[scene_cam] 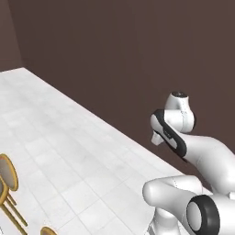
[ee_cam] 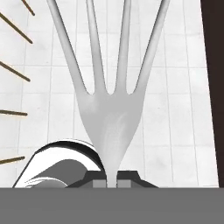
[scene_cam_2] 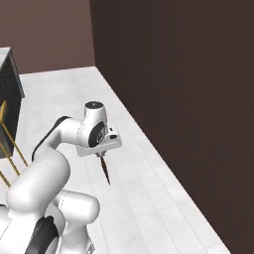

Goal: Take the fork and place it on the left side of the plate. Then take the spoon and place it on the right side of the plate. Make sure they're directly next to the plate.

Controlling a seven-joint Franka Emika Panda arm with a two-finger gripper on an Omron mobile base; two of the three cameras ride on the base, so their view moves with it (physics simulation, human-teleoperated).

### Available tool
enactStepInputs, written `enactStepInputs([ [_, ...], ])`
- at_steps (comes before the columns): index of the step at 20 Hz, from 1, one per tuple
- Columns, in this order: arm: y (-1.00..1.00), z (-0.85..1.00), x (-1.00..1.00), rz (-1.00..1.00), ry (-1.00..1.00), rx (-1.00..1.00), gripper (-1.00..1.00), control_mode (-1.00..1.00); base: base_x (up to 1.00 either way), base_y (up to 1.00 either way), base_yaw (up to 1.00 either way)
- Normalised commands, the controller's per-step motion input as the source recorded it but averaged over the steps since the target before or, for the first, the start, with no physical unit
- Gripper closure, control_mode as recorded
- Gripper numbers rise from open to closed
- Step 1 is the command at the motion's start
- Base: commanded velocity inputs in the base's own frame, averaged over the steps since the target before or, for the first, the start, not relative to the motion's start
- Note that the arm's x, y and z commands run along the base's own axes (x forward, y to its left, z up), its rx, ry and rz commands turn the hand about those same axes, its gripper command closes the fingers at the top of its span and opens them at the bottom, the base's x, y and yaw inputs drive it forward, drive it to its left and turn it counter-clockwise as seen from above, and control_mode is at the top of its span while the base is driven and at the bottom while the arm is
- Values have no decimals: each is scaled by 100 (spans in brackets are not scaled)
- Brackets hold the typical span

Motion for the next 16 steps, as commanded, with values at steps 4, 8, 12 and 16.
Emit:
enactStepInputs([
  [4,0,0,0,0,0,0,100,100,89,6,23],
  [8,0,0,0,0,0,0,100,100,90,7,22],
  [12,0,0,0,0,0,0,100,100,91,11,23],
  [16,0,0,0,0,0,0,100,100,90,12,24],
])
